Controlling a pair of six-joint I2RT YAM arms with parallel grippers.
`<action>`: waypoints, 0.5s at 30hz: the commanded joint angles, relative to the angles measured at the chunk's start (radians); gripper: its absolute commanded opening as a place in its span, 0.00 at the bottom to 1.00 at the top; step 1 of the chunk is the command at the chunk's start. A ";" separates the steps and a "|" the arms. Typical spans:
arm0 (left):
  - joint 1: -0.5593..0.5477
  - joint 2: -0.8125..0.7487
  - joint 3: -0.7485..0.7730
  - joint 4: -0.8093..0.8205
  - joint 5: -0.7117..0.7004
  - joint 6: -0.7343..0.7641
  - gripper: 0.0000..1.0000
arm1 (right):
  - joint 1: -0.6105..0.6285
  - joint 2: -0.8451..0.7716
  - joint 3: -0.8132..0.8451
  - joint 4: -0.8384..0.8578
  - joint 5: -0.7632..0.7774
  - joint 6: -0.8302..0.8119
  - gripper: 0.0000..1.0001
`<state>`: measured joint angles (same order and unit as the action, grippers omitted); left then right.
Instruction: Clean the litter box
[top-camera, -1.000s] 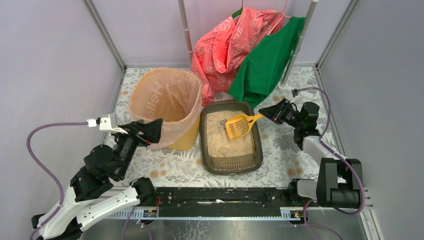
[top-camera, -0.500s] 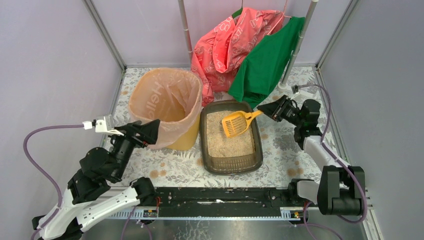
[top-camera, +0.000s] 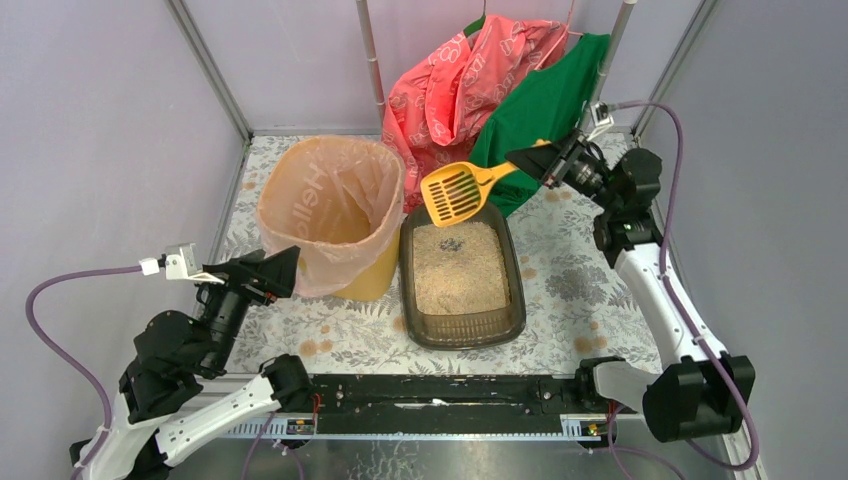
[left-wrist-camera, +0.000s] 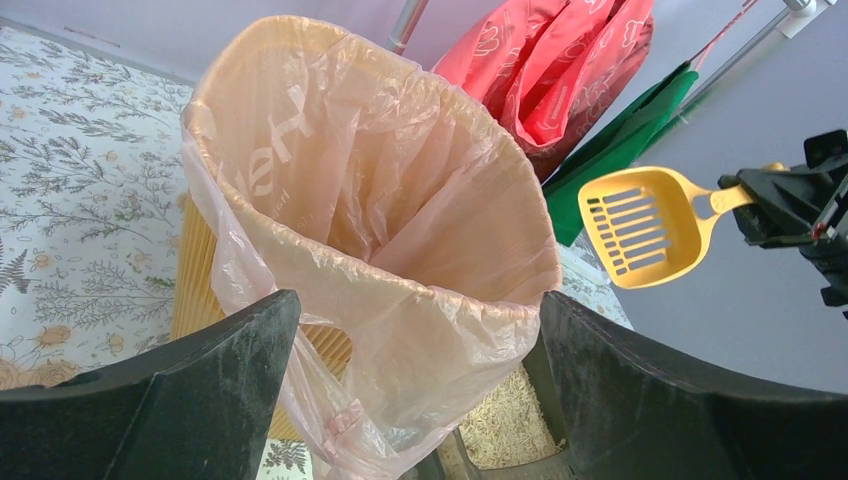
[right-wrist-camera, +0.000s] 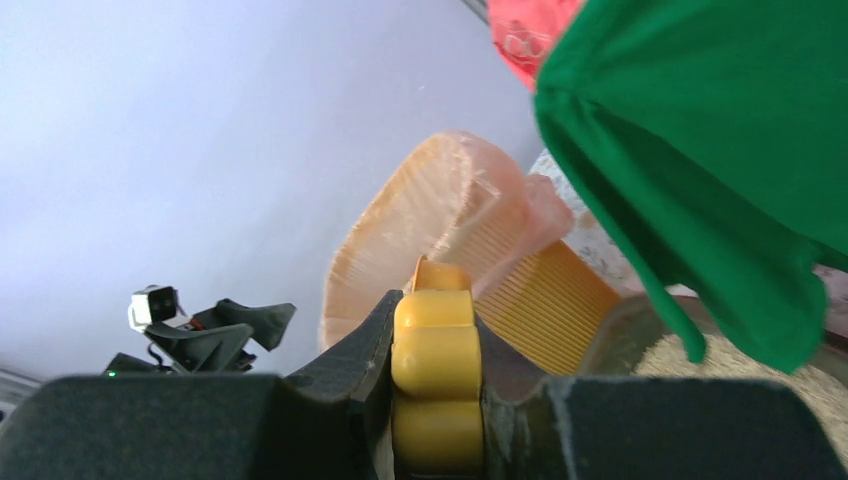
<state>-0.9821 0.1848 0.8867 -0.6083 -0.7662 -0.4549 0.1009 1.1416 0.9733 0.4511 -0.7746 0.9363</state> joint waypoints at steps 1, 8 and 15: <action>-0.007 -0.017 -0.001 -0.005 -0.007 0.005 0.99 | 0.088 0.075 0.160 0.008 0.068 0.011 0.00; -0.006 -0.075 0.012 -0.061 -0.017 -0.012 0.99 | 0.285 0.283 0.469 -0.128 0.154 -0.105 0.00; -0.006 -0.143 0.034 -0.150 -0.032 -0.055 0.99 | 0.473 0.530 0.838 -0.426 0.273 -0.419 0.00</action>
<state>-0.9821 0.0746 0.8902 -0.6975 -0.7715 -0.4793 0.4801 1.5806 1.6222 0.2241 -0.6056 0.7555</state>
